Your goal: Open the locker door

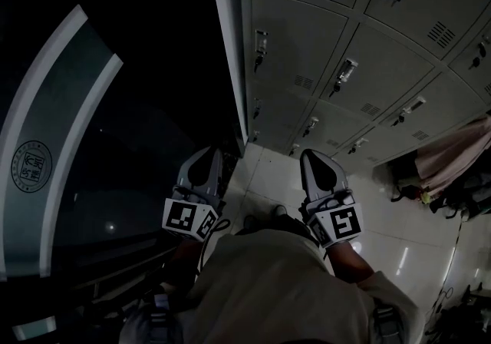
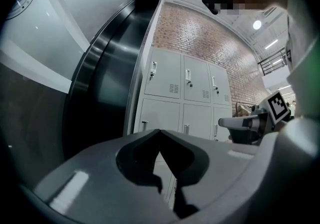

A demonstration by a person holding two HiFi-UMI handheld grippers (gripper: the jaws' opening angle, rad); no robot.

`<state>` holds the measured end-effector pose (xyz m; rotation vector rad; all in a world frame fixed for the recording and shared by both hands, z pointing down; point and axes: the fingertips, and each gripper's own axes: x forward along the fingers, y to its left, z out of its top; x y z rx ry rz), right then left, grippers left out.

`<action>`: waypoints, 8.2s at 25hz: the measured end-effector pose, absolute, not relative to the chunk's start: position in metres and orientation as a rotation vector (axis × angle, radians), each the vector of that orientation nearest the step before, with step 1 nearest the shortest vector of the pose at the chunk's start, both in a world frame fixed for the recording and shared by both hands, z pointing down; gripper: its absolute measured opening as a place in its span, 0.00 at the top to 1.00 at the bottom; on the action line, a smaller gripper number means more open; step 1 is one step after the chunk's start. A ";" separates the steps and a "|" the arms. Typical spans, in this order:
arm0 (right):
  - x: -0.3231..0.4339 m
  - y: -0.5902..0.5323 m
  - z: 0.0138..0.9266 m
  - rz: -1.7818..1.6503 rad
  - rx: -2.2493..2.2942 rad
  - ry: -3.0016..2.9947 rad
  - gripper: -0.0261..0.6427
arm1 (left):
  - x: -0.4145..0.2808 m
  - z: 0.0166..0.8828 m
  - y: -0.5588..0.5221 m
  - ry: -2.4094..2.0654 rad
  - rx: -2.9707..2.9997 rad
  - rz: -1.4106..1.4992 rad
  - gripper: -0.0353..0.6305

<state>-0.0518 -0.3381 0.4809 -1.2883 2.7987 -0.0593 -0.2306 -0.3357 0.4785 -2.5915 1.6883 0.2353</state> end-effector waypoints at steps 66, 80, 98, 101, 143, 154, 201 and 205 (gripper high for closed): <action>-0.211 -0.648 0.628 -0.123 -1.614 2.917 0.80 | -0.282 0.539 -0.367 1.989 -2.491 0.187 0.93; -0.184 -0.568 0.618 -0.177 -1.618 2.840 0.80 | -0.275 0.534 -0.347 1.971 -2.486 0.199 0.93; -0.102 -0.481 0.607 -0.092 -1.628 2.764 0.77 | -0.252 0.526 -0.347 1.895 -2.539 0.222 0.93; -0.086 -0.470 0.606 -0.093 -1.641 2.751 0.77 | -0.244 0.524 -0.351 1.857 -2.562 0.213 0.93; 0.000 -0.387 0.556 -0.117 -1.670 2.603 0.96 | -0.197 0.514 -0.332 1.720 -2.639 0.168 0.95; -0.019 -0.363 0.557 -0.130 -1.580 2.614 0.96 | -0.214 0.530 -0.323 1.701 -2.663 0.138 0.95; 0.179 -0.003 0.493 -0.003 -1.454 2.493 0.96 | -0.008 0.500 0.016 1.548 -2.630 0.057 0.95; 0.177 0.004 0.487 0.021 -1.451 2.498 0.96 | -0.005 0.491 0.024 1.521 -2.614 0.068 0.95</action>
